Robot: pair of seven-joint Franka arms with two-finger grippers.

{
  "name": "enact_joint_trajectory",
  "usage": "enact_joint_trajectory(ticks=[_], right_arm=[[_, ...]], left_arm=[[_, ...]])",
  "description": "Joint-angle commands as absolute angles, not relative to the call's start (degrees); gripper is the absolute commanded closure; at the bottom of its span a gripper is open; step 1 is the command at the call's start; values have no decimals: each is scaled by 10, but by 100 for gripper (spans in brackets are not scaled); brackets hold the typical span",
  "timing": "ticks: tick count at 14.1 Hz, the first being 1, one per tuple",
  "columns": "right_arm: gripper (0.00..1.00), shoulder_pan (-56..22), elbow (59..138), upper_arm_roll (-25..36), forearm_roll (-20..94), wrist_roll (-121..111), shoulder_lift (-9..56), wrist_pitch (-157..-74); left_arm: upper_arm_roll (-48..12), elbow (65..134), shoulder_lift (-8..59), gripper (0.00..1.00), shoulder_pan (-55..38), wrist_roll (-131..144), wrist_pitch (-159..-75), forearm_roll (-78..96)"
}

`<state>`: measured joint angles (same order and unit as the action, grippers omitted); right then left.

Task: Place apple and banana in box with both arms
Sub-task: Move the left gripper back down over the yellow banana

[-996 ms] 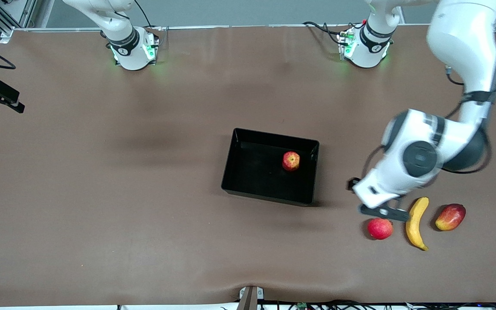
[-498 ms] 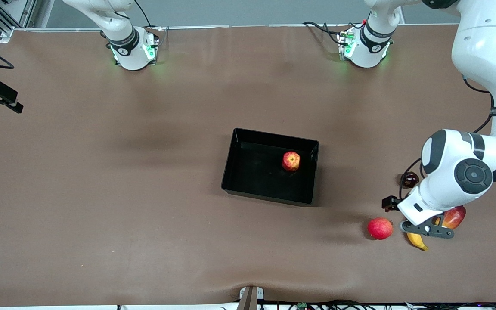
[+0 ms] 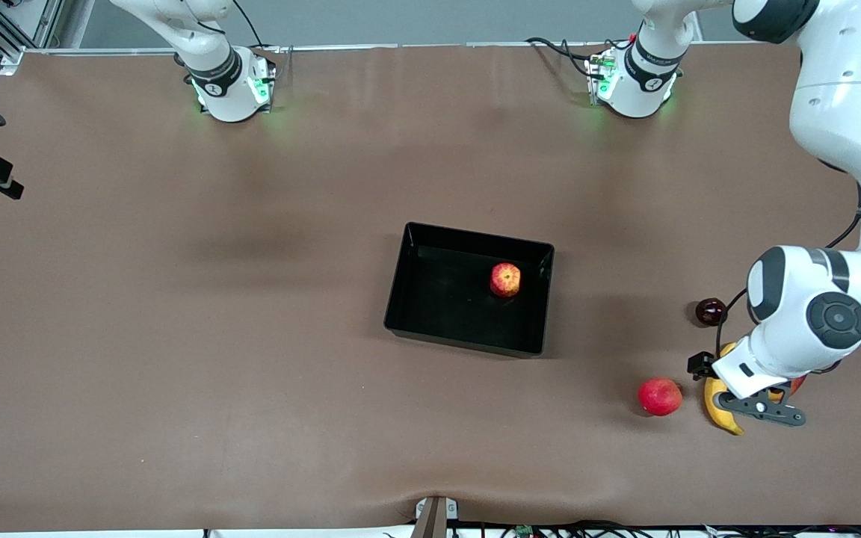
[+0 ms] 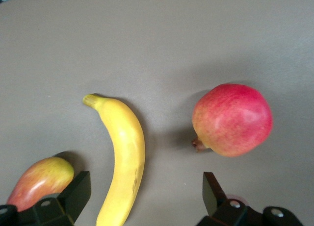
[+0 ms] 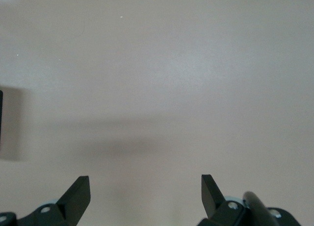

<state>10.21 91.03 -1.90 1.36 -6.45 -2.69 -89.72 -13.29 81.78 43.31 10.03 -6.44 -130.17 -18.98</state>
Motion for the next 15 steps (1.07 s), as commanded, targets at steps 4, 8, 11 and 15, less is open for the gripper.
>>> enact_joint_trajectory(ticks=[4,8,11,15], right_arm=[[0,111,897,-27,14,-69,-22,-884],[0,111,897,-27,14,-69,-22,-884],[0,110,897,-27,15,-69,-22,-884],[0,112,897,-27,17,-69,-22,-884]], left_arm=[[-104,812,471,0,99,-109,-1336,-189],[-85,813,489,0,99,-121,-1351,-192],[-84,814,497,10,99,-121,-1352,-194],[-84,814,495,61,98,-123,-1351,-216]])
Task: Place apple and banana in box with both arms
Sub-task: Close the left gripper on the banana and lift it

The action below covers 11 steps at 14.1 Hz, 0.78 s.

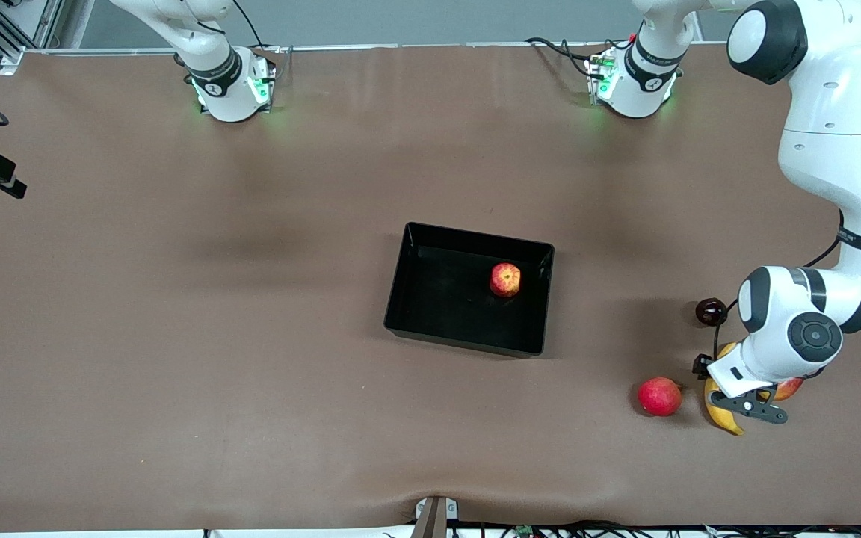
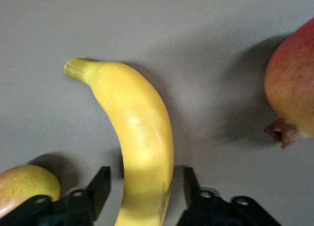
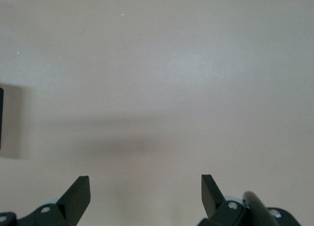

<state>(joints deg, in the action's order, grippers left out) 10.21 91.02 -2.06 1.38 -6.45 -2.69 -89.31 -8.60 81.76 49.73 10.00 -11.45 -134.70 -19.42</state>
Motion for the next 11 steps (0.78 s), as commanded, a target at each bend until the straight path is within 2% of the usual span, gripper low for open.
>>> enact_joint_trajectory(ticks=[1,3,11], right_arm=[[0,112,897,-27,17,-69,-22,-884],[0,112,897,-27,17,-69,-22,-884],[0,113,897,-27,17,-69,-22,-884]], left_arm=[[-84,814,492,75,98,-123,-1352,-221],[-88,813,478,100,100,-136,-1347,-221],[-197,795,380,100,92,-148,-1195,-161]])
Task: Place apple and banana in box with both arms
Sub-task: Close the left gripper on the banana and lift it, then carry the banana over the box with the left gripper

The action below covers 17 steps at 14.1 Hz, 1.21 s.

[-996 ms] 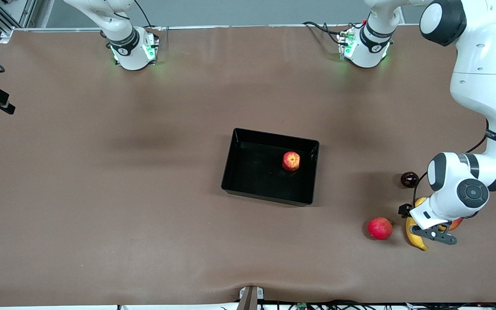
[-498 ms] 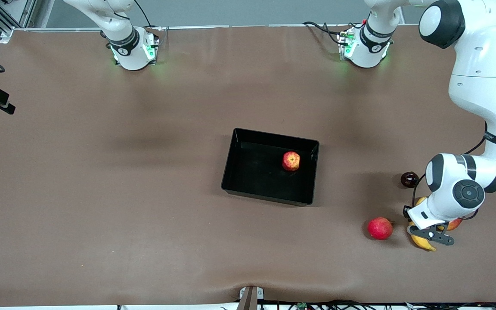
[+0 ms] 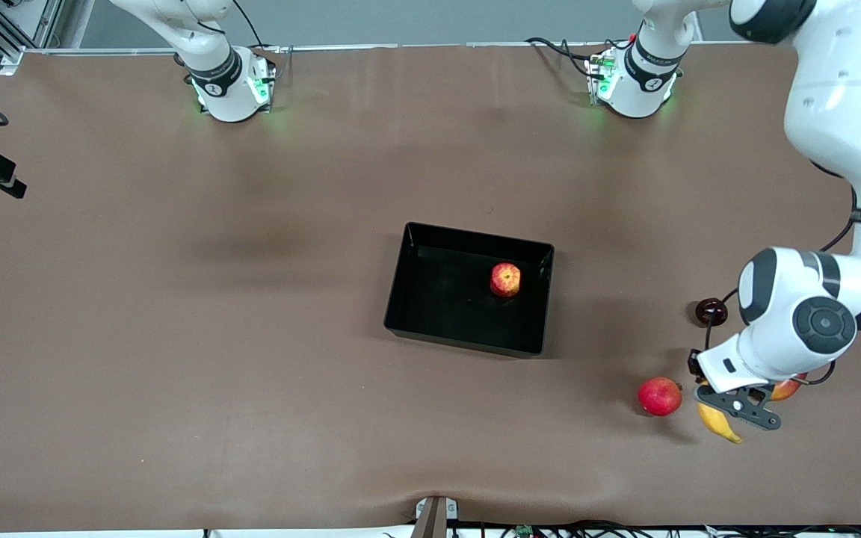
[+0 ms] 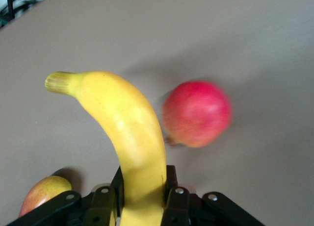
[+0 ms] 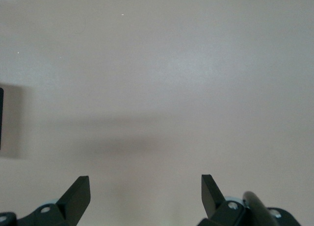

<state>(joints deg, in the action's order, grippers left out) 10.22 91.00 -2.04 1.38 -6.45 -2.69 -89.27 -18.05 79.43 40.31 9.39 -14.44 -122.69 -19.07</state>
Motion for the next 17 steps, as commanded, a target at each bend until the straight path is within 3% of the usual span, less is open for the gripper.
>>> enact_joint_trajectory(ticks=[1,7,17], right_arm=[[0,113,898,-27,17,-69,-22,-884],[0,113,898,-27,17,-70,-22,-884],[0,121,900,-27,25,-70,-21,-883]], left_arm=[[-213,795,375,100,92,-142,-1186,-142],[-300,802,354,100,40,66,-1143,-138],[-301,802,397,100,-166,345,-1151,-248]])
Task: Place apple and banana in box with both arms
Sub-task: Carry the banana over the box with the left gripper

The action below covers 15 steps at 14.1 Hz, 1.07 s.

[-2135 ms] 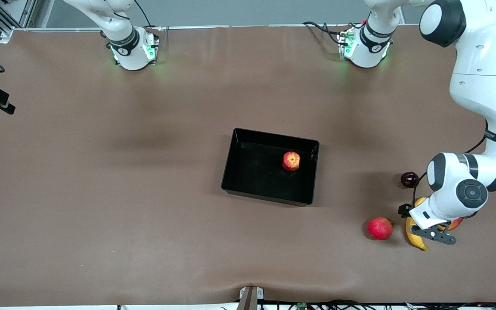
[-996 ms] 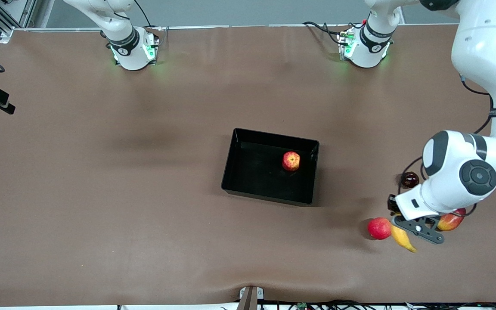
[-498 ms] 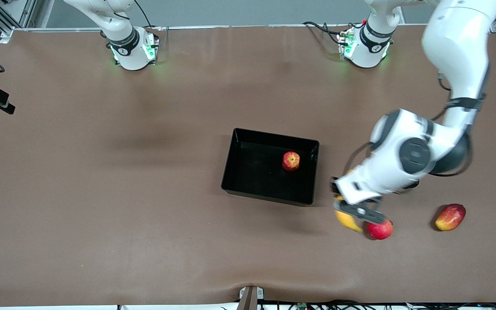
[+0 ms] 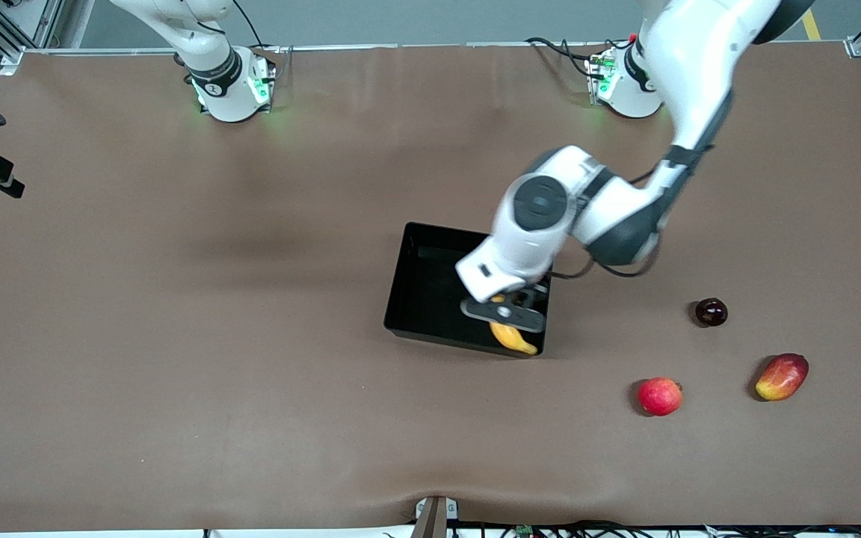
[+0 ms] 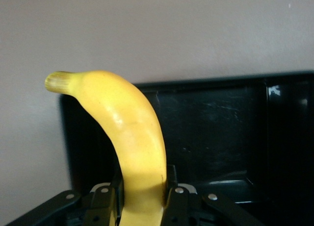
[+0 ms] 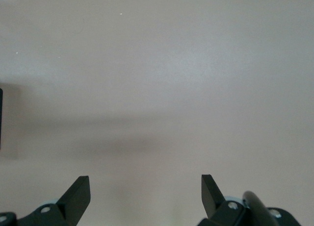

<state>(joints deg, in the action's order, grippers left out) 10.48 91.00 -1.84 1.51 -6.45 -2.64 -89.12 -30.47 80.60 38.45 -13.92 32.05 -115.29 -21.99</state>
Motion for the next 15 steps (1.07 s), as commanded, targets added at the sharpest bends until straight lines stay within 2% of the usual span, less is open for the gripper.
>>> enact_joint_trajectory(ticks=[1,8,15], right_arm=[[0,121,900,-27,25,-70,-21,-883],[0,126,902,-27,29,-70,-21,-882],[0,134,902,-27,37,-70,-18,-877]], left_arm=[[-300,802,401,100,-177,349,-1155,-248],[-279,802,436,100,-227,349,-1243,-253],[-248,802,472,100,-270,358,-1264,-272]])
